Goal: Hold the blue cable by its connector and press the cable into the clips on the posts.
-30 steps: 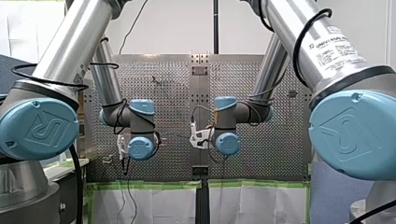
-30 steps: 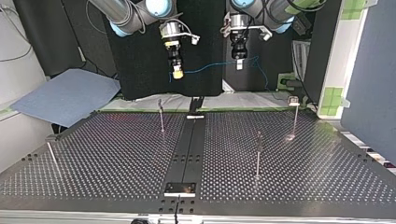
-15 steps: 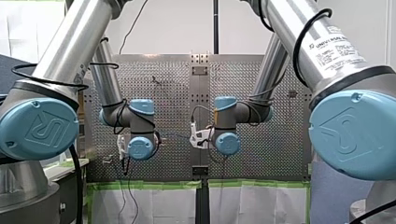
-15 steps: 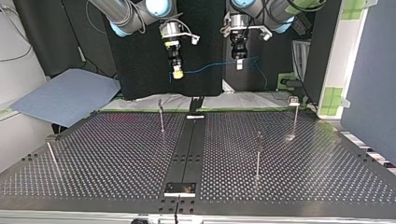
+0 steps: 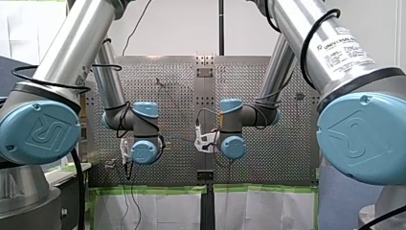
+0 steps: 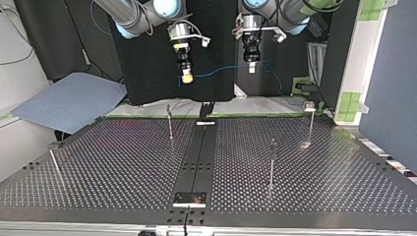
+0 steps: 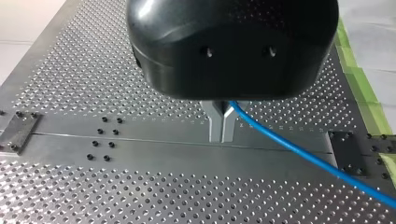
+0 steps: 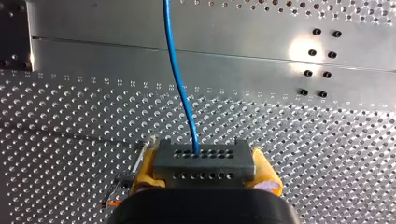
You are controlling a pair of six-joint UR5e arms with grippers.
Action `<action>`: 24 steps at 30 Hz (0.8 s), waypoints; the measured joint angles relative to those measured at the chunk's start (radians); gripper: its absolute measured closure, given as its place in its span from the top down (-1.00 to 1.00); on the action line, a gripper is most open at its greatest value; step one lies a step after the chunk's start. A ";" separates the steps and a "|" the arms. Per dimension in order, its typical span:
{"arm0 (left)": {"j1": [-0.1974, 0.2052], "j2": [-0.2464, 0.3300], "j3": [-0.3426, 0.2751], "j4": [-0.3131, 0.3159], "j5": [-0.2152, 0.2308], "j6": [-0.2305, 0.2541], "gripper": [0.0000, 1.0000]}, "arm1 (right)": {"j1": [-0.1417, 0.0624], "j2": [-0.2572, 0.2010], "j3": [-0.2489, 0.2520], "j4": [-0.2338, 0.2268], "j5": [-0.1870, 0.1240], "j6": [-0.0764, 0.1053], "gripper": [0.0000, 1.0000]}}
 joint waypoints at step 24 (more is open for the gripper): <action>0.003 -0.004 -0.001 -0.007 0.004 0.005 -1.00 | -0.004 0.118 -0.028 0.109 0.001 -0.007 -1.00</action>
